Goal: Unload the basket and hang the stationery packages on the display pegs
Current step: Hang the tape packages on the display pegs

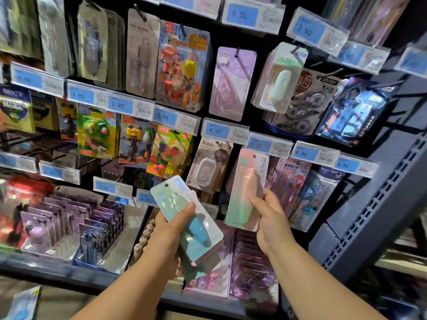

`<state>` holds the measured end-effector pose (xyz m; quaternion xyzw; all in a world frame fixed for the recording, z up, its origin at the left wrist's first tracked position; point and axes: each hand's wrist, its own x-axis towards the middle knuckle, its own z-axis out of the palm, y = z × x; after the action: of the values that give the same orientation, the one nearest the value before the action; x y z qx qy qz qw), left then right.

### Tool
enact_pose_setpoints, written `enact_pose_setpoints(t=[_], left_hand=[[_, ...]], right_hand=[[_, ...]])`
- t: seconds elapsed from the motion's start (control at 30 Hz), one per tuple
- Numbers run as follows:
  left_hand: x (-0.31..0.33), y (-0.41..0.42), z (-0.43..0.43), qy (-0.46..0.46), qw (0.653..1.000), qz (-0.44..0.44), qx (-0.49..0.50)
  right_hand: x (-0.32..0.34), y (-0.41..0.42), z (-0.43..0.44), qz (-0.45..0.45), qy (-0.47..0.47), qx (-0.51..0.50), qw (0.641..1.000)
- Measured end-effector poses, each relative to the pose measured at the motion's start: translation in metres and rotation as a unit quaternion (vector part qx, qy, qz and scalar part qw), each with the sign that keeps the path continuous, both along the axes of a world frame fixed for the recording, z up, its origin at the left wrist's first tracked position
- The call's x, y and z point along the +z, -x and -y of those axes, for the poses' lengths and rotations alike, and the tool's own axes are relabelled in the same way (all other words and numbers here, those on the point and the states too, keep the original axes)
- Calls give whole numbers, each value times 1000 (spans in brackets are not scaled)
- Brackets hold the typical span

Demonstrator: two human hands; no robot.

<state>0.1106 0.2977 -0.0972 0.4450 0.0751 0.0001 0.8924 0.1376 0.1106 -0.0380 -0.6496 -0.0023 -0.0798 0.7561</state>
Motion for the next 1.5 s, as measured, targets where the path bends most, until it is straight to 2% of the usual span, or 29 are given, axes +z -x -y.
enact_pose_setpoints(t=[0.6, 1.13, 1.27, 1.4, 1.5], left_hand=[[3, 3, 6, -19, 1000, 4, -14], [4, 3, 5, -28, 999, 20, -15], [2, 3, 6, -29, 999, 21, -17], [3, 3, 7, -27, 999, 19, -14], [3, 2, 6, -27, 999, 24, -11]], right_hand=[[-7, -27, 9, 45, 63, -46, 996], [-20, -42, 7, 40, 47, -66, 996], [-19, -49, 7, 15, 75, -122, 990], [-17, -34, 0, 42, 202, -198, 958], [-11, -18, -12, 80, 233, -138, 959]])
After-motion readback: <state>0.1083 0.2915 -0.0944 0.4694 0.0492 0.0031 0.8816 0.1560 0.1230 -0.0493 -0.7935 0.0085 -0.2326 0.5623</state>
